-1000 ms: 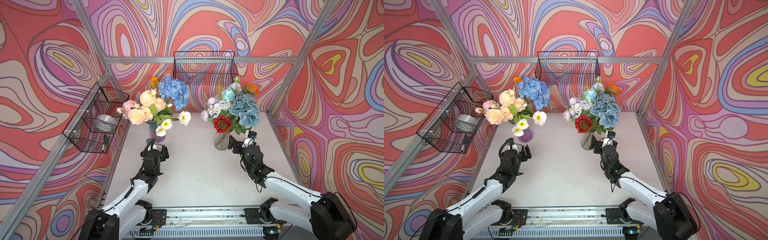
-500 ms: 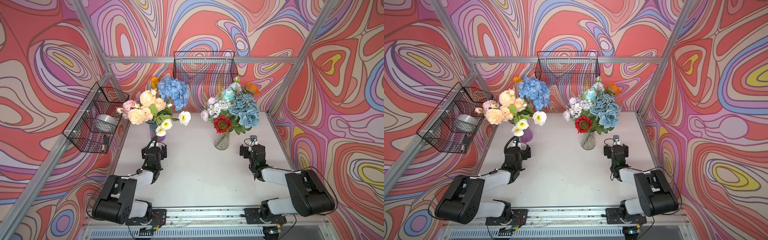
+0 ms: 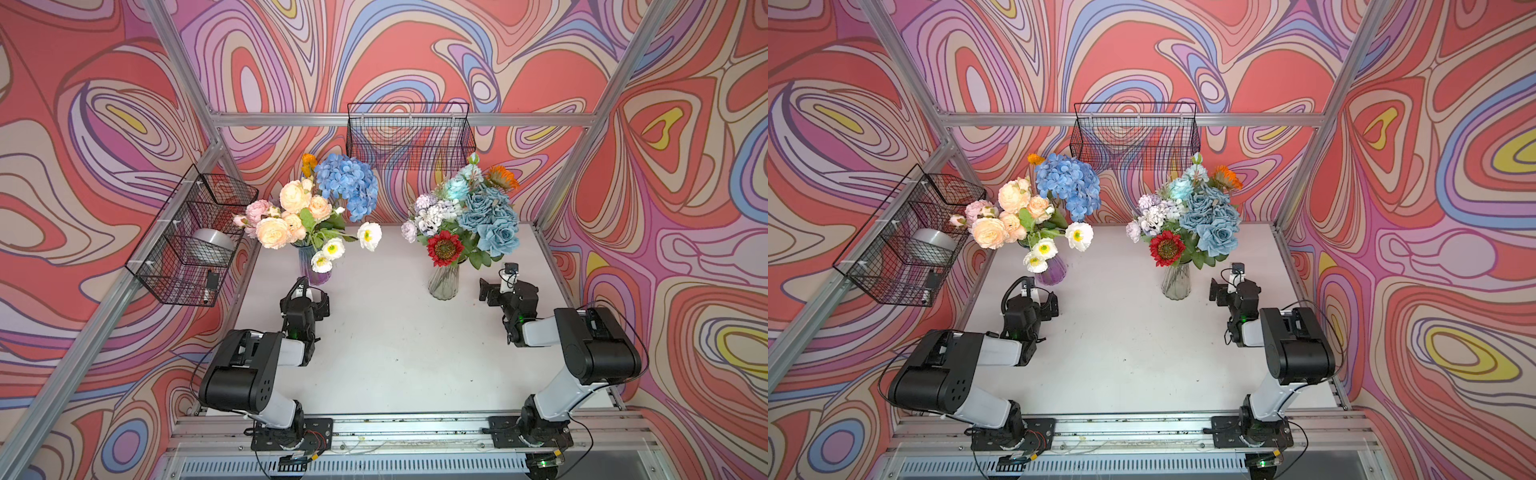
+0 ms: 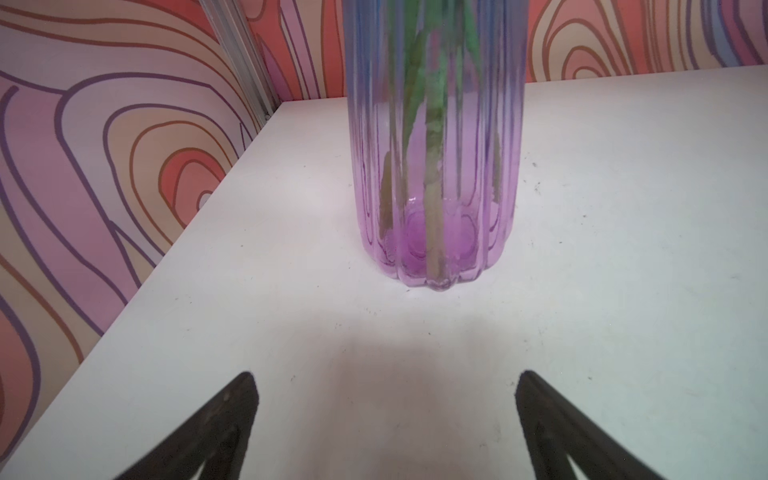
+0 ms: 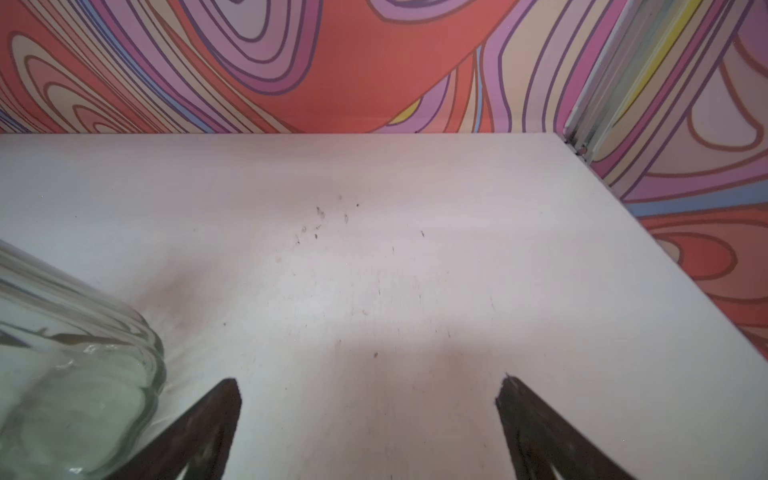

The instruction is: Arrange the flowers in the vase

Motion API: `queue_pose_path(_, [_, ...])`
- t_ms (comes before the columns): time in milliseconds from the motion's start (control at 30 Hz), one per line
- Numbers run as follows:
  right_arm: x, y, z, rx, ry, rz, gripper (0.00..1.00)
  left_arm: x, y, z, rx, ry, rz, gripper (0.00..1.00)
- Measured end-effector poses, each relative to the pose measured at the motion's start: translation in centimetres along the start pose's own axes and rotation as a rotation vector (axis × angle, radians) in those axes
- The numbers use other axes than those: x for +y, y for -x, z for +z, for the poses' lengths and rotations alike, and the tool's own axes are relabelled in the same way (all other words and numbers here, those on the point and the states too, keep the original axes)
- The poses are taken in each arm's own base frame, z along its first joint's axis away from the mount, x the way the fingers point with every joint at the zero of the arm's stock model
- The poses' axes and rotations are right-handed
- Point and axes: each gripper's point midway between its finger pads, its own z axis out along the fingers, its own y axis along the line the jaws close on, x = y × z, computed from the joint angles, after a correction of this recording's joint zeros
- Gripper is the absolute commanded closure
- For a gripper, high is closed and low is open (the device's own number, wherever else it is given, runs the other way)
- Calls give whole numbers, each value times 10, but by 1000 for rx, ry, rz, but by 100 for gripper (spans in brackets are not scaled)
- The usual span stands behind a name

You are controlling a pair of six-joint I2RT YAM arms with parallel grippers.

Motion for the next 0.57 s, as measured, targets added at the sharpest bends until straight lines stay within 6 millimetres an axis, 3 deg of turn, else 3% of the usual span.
queue_pose_path(567, [-4,7,1,-28,-23,28,2,-3,7,5,-3,-15,-8,0])
